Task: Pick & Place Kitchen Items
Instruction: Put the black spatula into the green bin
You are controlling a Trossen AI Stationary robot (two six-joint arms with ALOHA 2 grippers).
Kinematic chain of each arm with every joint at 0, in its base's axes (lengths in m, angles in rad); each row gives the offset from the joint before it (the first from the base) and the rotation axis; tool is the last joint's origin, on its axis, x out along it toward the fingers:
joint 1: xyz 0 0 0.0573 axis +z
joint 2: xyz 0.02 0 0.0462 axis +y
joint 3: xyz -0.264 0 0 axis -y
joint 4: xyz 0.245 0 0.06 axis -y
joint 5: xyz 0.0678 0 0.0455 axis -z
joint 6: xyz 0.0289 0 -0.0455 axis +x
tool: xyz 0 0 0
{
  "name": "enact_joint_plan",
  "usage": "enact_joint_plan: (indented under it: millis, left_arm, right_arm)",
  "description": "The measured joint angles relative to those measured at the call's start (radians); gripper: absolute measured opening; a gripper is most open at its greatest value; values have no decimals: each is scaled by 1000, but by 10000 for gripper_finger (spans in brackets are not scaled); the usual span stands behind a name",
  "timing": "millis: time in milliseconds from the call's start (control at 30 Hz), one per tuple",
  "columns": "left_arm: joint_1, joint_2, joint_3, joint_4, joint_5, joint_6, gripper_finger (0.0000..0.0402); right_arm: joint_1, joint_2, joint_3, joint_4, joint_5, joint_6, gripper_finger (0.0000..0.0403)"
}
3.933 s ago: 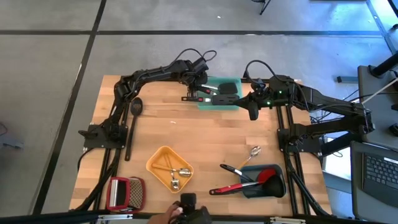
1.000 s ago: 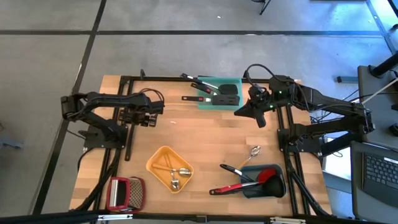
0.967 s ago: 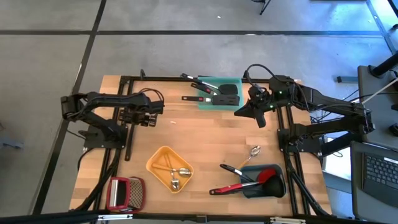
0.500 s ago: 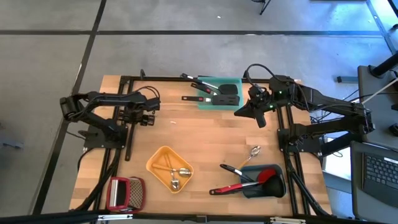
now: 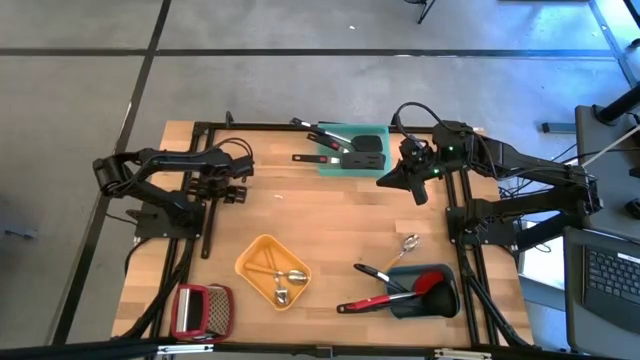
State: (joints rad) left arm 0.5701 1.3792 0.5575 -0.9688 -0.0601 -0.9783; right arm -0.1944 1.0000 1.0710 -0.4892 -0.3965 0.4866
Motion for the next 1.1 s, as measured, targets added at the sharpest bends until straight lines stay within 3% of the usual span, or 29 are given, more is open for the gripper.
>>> enact_joint_plan:
  millis: [233,333,500,833,1100]
  left_arm:
    - [4,1,0,7,11,-9,202]
    - [4,2,0,22,20,7,163]
    - [-4,3,0,37,36,15,65]
    - [-60,-1,32,27,29,58,63]
    - [-127,-22,202,38,44,147,63]
  right_arm:
    - [0,0,0,0,0,0,1]
    - [0,0,0,0,0,0,1]
    - [0,0,0,0,0,0,1]
    - [0,0,0,-36,0,-1,1]
    - [0,0,0,-147,0,-4,1]
